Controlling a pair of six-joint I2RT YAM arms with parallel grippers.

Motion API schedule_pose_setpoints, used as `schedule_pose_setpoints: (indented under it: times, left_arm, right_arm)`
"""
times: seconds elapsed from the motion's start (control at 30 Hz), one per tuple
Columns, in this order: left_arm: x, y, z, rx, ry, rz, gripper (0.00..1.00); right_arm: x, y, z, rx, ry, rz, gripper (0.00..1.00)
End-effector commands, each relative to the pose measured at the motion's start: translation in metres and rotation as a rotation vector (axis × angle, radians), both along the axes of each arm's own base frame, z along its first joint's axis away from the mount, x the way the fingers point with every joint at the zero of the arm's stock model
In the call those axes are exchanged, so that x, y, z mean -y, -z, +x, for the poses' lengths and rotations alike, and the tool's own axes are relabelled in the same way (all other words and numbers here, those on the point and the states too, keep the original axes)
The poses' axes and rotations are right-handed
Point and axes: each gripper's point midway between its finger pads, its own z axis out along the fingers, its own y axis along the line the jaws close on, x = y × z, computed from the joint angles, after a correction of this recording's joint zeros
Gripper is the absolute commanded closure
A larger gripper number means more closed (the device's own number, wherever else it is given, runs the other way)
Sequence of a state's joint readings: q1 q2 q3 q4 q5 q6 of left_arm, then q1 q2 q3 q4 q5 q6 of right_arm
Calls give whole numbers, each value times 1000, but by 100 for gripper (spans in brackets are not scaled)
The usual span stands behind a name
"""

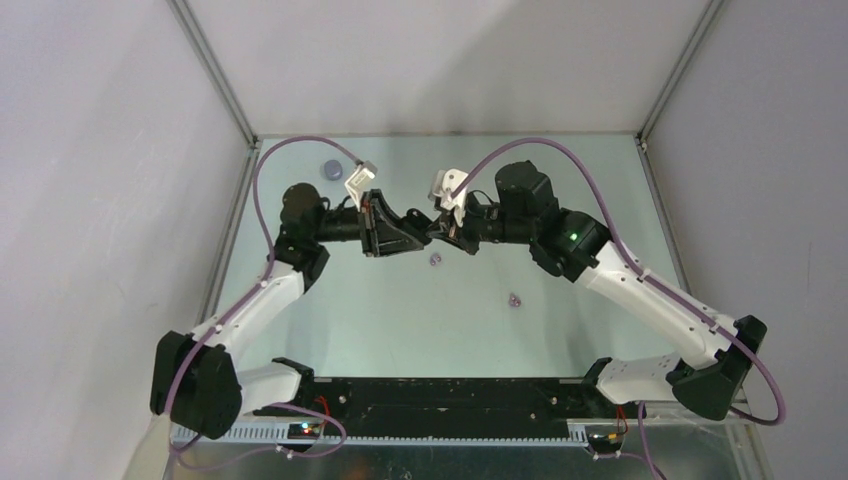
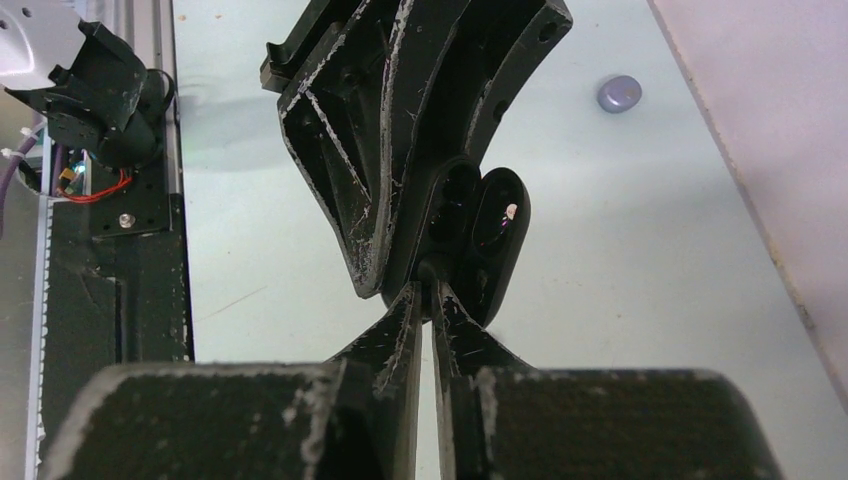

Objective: Insert the wireless bluetooth earbuds into the charging case
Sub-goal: Insert the right earbud into the right side groove of the charging case, then adjust the right earbud in the right side groove of the charging case.

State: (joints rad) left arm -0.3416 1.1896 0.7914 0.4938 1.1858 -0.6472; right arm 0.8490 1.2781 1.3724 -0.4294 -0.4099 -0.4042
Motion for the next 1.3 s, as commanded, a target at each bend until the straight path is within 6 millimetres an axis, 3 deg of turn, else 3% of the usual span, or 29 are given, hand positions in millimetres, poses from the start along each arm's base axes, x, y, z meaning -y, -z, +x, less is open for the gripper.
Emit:
schedule_pose_setpoints:
  times: [0.0, 0.17, 0.27, 0.4, 0.53, 0.7, 0.83, 0.97, 1.1, 1.27]
  left_arm:
    - [-5, -25, 3, 161, -53, -51, 100]
    - [-5, -23, -3, 186, -24, -42, 100]
    - [-5, -21, -5, 197, -10, -33, 100]
    - [-5, -18, -5, 207, -9, -16, 100]
    - [-5, -15, -5, 211, -4, -5, 100]
    - [-6, -13, -8, 237, 15, 8, 100]
    - [-9, -8, -26, 298, 115, 14, 100]
    - [-14, 8, -40, 386, 198, 39, 100]
    - [-20, 24, -51, 481, 241, 95, 100]
    - [-21, 22, -53, 498, 247, 95, 100]
  right_arm:
    - [-12, 11, -31, -108, -113, -21, 89]
    - [-12, 9, -30, -104, -106, -17, 84]
    - [-11, 8, -28, -103, -95, -20, 72]
    - [-3, -8, -33, -101, -94, -11, 62]
    - [11, -37, -47, -100, -142, 33, 57]
    - [26, -51, -50, -87, -142, 58, 51]
    - [32, -44, -44, -84, -137, 60, 61]
    - [26, -33, -33, -95, -97, 48, 88]
    - [12, -20, -37, -132, -123, 22, 92]
    - [-2, -4, -43, -154, -151, -25, 96]
